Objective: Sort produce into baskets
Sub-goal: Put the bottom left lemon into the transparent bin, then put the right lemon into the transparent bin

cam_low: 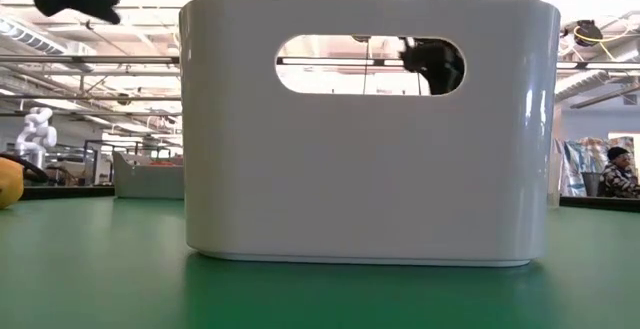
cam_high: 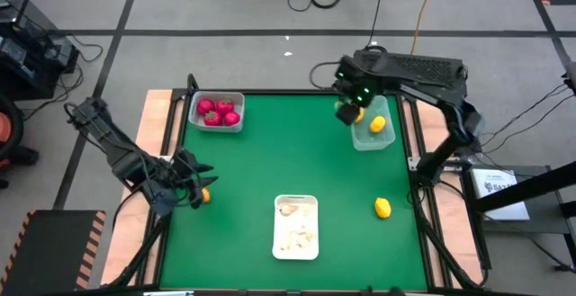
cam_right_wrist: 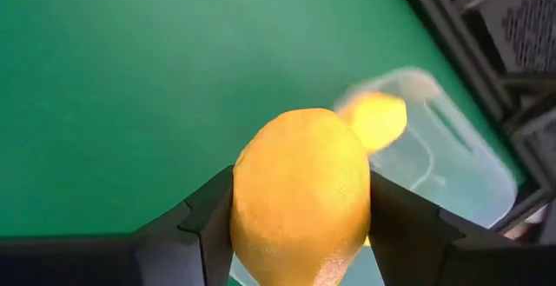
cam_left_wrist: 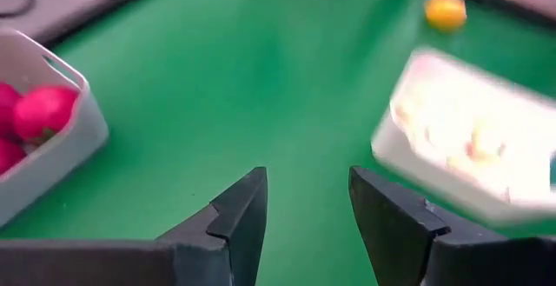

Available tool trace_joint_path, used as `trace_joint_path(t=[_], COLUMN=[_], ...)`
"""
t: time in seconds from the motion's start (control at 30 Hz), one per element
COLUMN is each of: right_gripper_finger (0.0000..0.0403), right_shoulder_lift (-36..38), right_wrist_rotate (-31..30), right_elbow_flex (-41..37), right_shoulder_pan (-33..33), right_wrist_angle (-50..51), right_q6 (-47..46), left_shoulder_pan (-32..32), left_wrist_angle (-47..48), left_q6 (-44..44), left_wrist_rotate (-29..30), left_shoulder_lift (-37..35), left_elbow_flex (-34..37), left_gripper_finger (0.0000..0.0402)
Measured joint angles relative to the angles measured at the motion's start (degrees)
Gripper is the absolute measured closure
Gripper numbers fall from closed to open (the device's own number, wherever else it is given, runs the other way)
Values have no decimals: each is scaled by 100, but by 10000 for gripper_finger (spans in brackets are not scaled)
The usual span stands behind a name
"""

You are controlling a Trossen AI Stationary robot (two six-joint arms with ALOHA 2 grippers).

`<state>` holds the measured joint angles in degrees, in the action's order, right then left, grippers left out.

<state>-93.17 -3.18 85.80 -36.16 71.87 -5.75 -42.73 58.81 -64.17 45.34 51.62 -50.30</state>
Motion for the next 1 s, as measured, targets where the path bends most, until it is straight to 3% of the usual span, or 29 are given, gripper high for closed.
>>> trace_joint_path(t=[0.1, 0.2, 0.43, 0.5, 0.77, 1.0], right_gripper_finger=[195, 189, 180, 180, 164, 123], right_shoulder_lift=[518, 802, 936, 936, 929, 929], right_wrist_rotate=[7, 9, 15, 20, 24, 50], right_elbow_flex=[-837, -1395, -2061, -2202, -2328, -2328], right_shoulder_pan=[-92, -173, -230, -230, -229, -241], right_wrist_angle=[-494, -774, -864, -865, -975, -1095], right_q6=[-91, -93, -248, -250, -84, -152], left_shoulder_pan=[381, 1024, 2835, 3141, 3413, 3411], left_wrist_angle=[-378, -884, -2204, -2377, -2972, -2891], left_q6=[187, 884, 2532, 2637, 2643, 2928], left_wrist_rotate=[445, 414, -1078, -1221, -1261, -1299], left_shoulder_lift=[0, 0, 0, -2, -43, -26], left_elbow_flex=[0, 0, 0, 0, 2, 2], left_gripper_finger=[230, 230, 230, 230, 230, 230])
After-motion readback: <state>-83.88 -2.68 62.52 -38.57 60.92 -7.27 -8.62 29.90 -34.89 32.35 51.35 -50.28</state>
